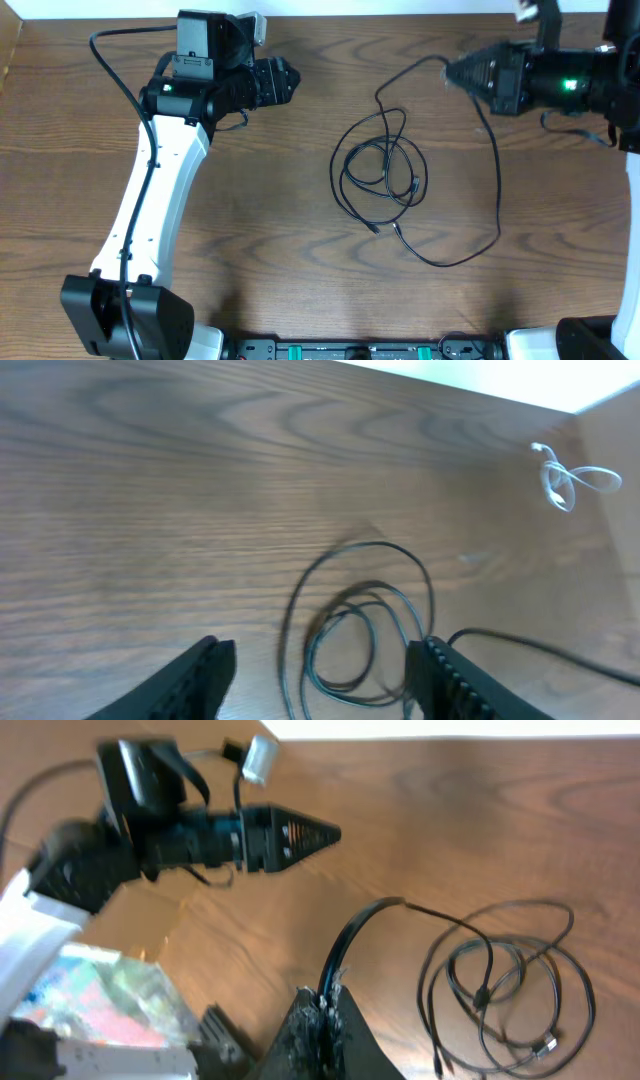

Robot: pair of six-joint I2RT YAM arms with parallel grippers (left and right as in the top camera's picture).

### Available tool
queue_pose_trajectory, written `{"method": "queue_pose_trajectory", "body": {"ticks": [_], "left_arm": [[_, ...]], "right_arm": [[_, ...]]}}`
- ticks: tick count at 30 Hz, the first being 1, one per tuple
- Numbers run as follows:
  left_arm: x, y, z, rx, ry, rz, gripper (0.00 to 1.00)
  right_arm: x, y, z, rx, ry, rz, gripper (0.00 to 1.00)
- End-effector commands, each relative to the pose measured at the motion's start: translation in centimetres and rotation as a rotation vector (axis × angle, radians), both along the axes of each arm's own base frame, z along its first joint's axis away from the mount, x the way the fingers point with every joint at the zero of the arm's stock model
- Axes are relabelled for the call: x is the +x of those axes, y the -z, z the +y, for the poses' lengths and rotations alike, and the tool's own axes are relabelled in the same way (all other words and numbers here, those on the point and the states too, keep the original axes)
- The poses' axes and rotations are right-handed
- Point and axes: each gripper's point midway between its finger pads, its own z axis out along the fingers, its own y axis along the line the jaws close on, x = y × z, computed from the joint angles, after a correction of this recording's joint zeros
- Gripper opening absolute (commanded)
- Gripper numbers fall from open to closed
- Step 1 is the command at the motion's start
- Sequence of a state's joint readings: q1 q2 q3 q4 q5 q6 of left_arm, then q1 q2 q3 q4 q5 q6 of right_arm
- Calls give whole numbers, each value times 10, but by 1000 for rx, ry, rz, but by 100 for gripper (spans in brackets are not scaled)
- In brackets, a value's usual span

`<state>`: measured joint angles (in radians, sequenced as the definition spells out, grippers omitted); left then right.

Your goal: Untangle cables

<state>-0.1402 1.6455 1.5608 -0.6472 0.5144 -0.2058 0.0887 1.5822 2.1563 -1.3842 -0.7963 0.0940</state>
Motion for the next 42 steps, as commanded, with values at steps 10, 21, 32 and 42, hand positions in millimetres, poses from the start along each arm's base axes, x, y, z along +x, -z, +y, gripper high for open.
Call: {"method": "queue_pose_trajectory", "body": {"ticks": [10,21,32,42], "left_arm": [[-48,-60,-66,-410,410,-17,72],[-85,-121,-83,-624,773,-212,78],[-83,-112,-99,-571,782,-246,78],[-85,-99,-122,-514,766,-230,63]], "right_arm": [[-9,23,61,-146,-255,-135,1],[-6,5,74,-68,-289,-196,1],[-7,4,75,-62,-295,-200,1],[-3,5,73,-78,-275,-205,1]]}}
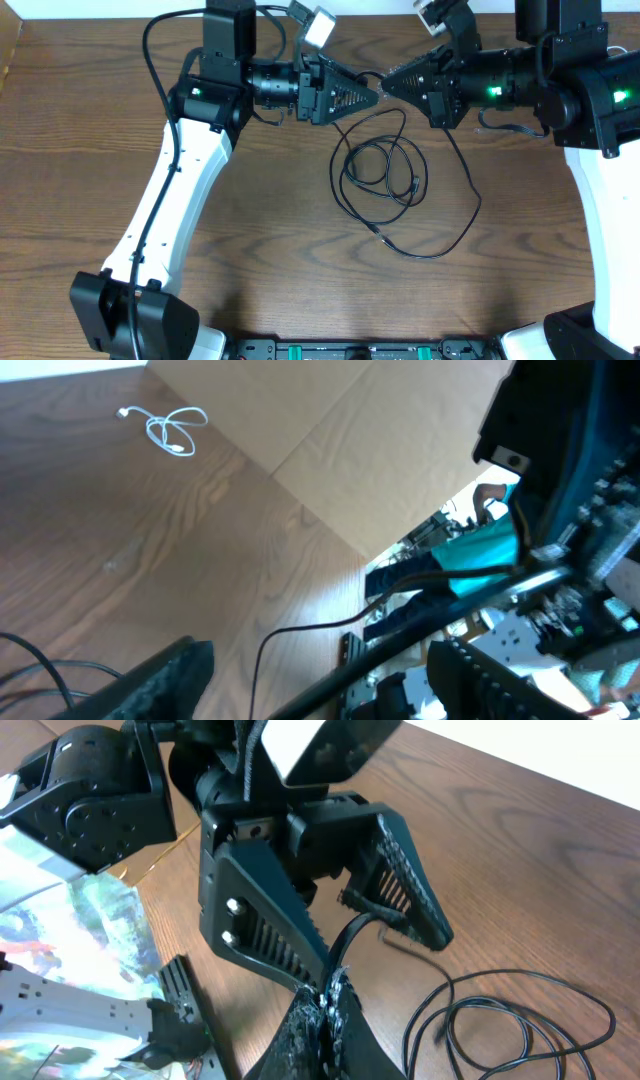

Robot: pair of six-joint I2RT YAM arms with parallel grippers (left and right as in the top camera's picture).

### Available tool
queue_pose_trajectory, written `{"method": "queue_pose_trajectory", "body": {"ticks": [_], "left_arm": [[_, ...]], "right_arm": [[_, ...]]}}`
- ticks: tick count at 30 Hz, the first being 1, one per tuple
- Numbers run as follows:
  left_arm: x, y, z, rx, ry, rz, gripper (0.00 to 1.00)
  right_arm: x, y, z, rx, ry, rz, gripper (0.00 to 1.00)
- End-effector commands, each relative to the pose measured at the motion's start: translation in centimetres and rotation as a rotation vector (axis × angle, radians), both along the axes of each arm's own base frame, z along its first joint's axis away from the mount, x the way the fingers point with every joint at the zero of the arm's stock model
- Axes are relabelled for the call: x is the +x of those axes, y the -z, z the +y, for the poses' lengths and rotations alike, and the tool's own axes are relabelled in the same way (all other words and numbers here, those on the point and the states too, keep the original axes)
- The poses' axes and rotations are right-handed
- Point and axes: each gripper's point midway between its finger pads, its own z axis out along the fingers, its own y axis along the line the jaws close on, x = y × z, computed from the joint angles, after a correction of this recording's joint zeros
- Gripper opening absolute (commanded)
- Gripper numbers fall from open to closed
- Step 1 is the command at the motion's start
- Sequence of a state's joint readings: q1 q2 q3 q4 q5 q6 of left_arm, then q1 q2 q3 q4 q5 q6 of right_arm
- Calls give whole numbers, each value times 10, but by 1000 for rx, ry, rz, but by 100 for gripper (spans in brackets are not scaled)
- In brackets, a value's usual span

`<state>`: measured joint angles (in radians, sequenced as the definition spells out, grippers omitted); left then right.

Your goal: Untangle cables

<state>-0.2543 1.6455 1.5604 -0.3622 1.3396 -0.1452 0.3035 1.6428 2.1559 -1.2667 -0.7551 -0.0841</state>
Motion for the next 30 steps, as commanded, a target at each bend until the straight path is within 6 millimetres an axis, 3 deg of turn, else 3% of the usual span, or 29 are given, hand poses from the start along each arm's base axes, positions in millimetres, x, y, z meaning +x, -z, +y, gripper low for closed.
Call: {"method": "queue_pose_trajectory", "body": {"ticks": [1,3,5,6,9,11,13,14,16,18,20,23,30], "left_arm": [[5,6,-1,24,-30,-16,56],[8,11,0,46,-56,3,37],[13,19,2,83,-99,28,9],[15,21,3,92,-110,33,7],[25,35,8,156,-188,59,7],[32,48,14,219,-256,84,7],[37,58,20,269,-307,103,7],[39,62,22,288,-325,109,7],[42,69,27,324,-361,120,7],[43,72,29,338,-373,124,7],[45,74,31,354,-389,126,7],[45,76,32,359,-394,129,7],[45,78,34,373,-404,137,7]], "right_arm": [[0,-1,1,-3,8,-4,1],[7,2,-5,-24,59,7,1],[15,6,-14,-57,117,5,1],[18,8,-18,-72,137,2,1],[39,22,-43,-182,298,-2,1],[47,32,-51,-230,348,9,8],[49,41,-50,-250,334,22,25],[50,46,-50,-267,319,27,39],[51,60,-49,-311,282,42,52],[51,75,-50,-348,252,72,54],[51,110,-49,-411,216,186,55],[57,137,-47,-444,200,266,56],[95,208,-35,-486,176,374,56]]}}
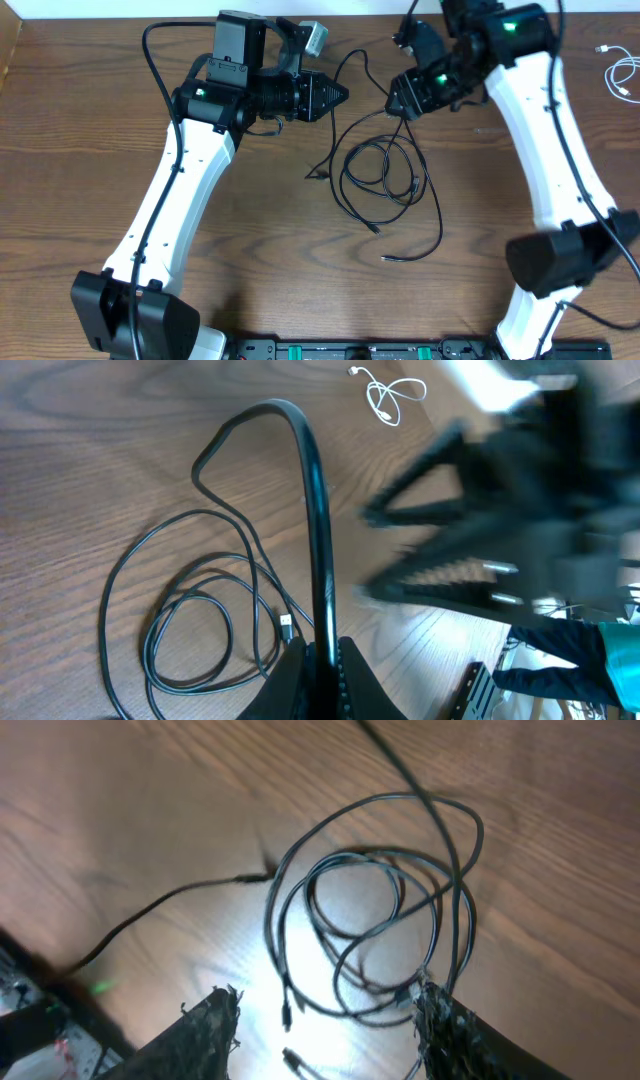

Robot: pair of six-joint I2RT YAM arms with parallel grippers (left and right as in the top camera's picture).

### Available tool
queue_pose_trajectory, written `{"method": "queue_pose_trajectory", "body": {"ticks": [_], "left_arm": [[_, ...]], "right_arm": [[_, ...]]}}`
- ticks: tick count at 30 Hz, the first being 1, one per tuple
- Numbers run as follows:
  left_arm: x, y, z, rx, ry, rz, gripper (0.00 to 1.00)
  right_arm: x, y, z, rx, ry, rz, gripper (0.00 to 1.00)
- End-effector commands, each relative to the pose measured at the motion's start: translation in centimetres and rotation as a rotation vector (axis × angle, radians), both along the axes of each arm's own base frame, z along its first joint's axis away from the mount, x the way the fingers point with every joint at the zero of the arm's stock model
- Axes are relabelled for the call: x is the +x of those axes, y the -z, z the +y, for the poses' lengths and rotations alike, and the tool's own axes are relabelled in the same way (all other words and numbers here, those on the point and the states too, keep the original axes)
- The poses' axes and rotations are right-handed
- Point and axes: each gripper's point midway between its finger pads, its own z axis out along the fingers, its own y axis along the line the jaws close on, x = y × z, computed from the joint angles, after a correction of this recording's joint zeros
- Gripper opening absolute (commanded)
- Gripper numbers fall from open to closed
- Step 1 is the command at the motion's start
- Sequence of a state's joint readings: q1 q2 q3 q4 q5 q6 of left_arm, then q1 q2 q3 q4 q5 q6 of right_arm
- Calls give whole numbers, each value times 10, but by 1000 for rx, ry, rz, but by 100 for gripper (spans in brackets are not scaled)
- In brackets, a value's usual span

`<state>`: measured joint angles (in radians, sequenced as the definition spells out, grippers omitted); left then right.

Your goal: Untangle cables

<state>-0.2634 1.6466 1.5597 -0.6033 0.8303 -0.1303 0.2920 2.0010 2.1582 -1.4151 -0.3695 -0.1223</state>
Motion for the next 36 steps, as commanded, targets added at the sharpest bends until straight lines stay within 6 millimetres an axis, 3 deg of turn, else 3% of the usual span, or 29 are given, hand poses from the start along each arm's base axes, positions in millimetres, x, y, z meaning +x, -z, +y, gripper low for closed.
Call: {"method": "queue_pose_trajectory", "body": {"ticks": [1,5,9,12,16,20,24,27,29,31,33,35,36], "left_arm": [[2,2,3,11,-12,0,7],[2,2,3,11,-13,1,7],[1,3,4,12,-13,7,7],[0,5,4,15,-13,17,7],[-1,6,4,16,-13,22,7],[-2,7,4,19,-13,31,7],[-4,9,5,23,-13,43,8],[-4,9,5,23,-13,44,11],[-4,9,5,23,-13,44,22],[-4,9,5,23,-13,44,29],[-4,9,5,23,-12,45,31],[-4,9,5,23,-12,45,32],[-4,9,5,23,-12,45,33]], "right_arm": [[19,31,2,-19,-9,25,57],[46,74,0,-88,8,21,60],[79,114,-17,-179,57,-13,59],[96,126,-12,-130,61,-35,37],[106,121,0,-66,46,-77,5],[110,111,-3,-42,80,-88,1],[113,62,-15,-1,113,-170,1],[104,-1,-26,38,144,-277,1],[88,-56,-38,63,164,-377,1],[75,-98,-56,78,220,-453,1],[60,-136,-73,88,257,-534,1],[32,-189,-105,100,330,-654,1],[24,-203,-115,100,355,-690,1]]}}
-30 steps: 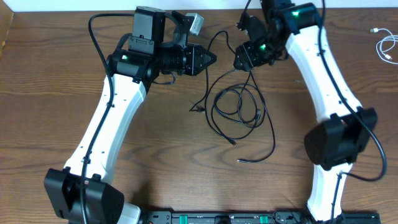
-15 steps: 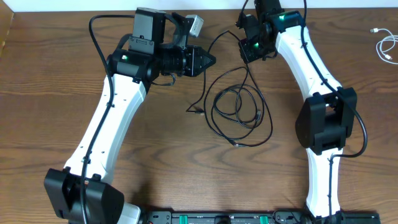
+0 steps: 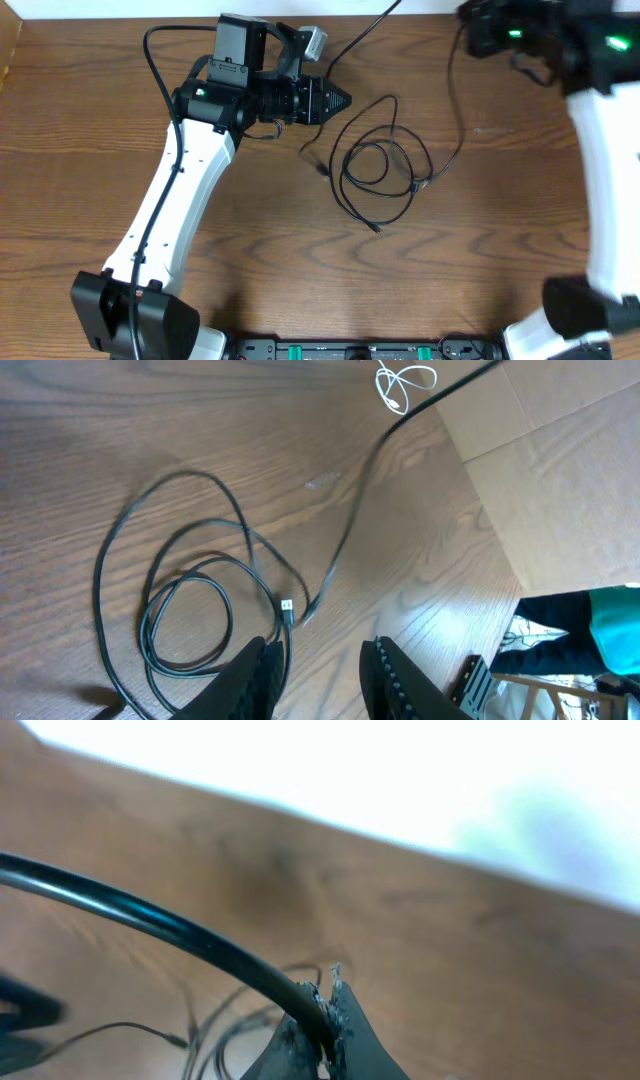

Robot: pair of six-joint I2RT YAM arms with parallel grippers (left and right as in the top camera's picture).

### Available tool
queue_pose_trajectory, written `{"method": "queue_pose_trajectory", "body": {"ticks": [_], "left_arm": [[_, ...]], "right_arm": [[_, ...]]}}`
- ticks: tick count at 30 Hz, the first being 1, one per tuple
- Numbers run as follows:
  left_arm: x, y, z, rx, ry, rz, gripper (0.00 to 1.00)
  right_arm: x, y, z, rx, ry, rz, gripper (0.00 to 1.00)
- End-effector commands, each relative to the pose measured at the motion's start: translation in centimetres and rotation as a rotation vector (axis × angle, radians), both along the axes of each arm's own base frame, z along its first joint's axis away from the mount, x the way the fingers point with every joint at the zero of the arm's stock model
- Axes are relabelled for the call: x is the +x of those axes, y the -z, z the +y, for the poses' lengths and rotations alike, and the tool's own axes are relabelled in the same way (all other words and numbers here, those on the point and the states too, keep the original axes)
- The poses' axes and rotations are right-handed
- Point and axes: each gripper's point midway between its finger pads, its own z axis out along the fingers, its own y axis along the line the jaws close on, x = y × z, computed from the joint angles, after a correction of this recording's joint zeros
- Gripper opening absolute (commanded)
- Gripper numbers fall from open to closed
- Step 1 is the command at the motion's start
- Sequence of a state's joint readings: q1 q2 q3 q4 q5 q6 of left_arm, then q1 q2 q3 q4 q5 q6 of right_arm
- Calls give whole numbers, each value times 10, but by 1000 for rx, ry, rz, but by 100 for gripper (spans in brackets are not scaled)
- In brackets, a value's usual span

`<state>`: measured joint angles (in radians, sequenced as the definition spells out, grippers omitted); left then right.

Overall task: Untangle cables
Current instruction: 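Carry the black cable to the right edge and release it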

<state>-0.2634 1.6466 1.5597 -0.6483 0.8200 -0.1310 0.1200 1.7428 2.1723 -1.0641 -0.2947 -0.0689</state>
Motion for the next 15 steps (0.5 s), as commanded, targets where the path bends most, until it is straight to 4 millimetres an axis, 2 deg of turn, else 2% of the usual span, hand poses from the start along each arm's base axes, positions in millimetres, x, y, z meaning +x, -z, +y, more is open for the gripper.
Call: {"method": "queue_pose_trajectory", "body": {"ticks": [1,4,9,12,15], "left_arm": [[0,2,2,4,-5,3,33],[0,2,2,5,-5,6,34],[0,2,2,5,-5,5,35],[0,2,2,5,-5,5,35],[0,2,2,6,-5,5,35]], "right_arm": [[-35,-63,-56,33,164,-139,1],[-60,-99,-105,41,301,-240,1],[-91,-129,-172,83,483,-329,1],[-98,-131,-211,112,576,-338,1],[-96,-117,-247,121,672,-301,1]]}}
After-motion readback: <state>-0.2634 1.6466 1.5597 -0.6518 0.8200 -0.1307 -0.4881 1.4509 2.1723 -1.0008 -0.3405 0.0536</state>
